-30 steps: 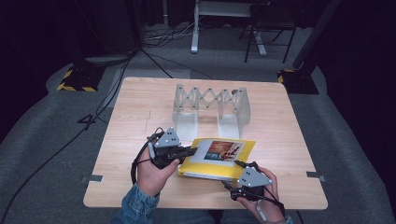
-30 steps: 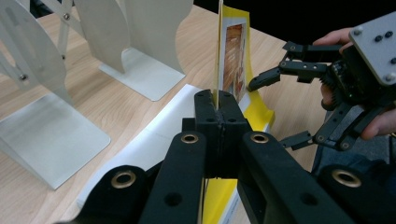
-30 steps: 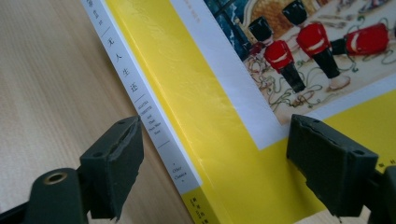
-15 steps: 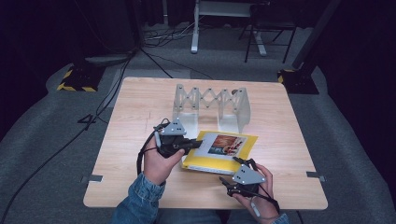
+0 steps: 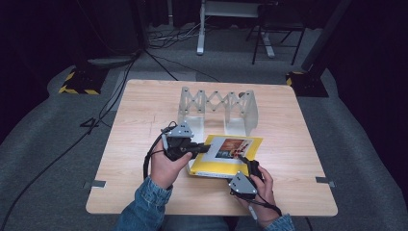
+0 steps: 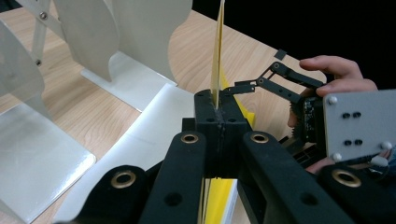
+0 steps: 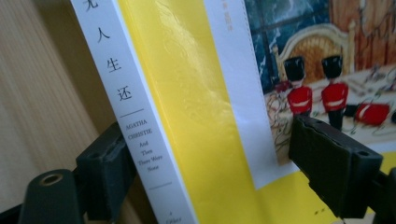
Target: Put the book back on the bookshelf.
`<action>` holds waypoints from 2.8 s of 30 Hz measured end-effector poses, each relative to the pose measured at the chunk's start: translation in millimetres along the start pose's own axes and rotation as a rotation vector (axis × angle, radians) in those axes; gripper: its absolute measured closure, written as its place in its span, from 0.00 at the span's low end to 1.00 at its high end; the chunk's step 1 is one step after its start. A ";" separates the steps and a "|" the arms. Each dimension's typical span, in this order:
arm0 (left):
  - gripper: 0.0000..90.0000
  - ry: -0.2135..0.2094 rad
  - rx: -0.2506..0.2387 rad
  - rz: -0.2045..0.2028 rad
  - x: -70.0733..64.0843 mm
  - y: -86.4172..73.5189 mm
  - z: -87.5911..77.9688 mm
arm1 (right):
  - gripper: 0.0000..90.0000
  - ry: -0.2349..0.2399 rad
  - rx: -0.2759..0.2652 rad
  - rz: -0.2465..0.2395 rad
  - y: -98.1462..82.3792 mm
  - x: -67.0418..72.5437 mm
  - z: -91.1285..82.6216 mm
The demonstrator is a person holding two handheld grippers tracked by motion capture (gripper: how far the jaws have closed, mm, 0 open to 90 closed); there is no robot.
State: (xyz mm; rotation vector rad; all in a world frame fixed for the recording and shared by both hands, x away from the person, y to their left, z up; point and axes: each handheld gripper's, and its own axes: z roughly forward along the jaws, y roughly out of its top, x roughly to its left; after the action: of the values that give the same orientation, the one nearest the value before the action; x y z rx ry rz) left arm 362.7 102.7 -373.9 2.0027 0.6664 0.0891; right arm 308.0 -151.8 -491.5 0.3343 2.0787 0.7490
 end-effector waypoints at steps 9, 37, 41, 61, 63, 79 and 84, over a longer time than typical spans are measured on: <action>1.00 0.025 0.002 -0.028 4.7 -5.1 2.4 | 0.29 -0.019 -0.007 -0.119 5.3 5.9 11.5; 0.55 0.261 -0.118 -0.091 20.5 -26.4 -28.6 | 0.85 0.094 0.019 -0.225 27.9 -11.4 -12.0; 0.54 0.270 -0.153 -0.128 25.6 -34.5 -41.6 | 0.85 0.095 -0.005 -0.169 29.3 -21.4 -20.2; 0.56 0.323 -0.167 -0.213 34.0 -64.5 -73.5 | 0.85 0.051 -0.141 0.097 44.4 -77.1 -58.6; 0.56 0.328 -0.165 -0.219 33.8 -67.0 -75.1 | 0.85 0.042 -0.150 0.109 46.7 -82.5 -59.5; 0.58 0.347 -0.178 -0.252 32.6 -79.5 -91.1 | 0.85 -0.056 -0.178 0.326 50.9 -124.8 -53.6; 0.58 0.346 -0.176 -0.258 33.6 -81.5 -93.5 | 0.85 -0.087 -0.191 0.398 53.3 -133.4 -48.3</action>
State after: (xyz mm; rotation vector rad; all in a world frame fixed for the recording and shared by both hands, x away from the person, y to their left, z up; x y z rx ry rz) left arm 326.2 223.0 -400.8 1.7313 1.0938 0.3328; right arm 343.9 -194.0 -350.4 0.6722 1.8611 1.1388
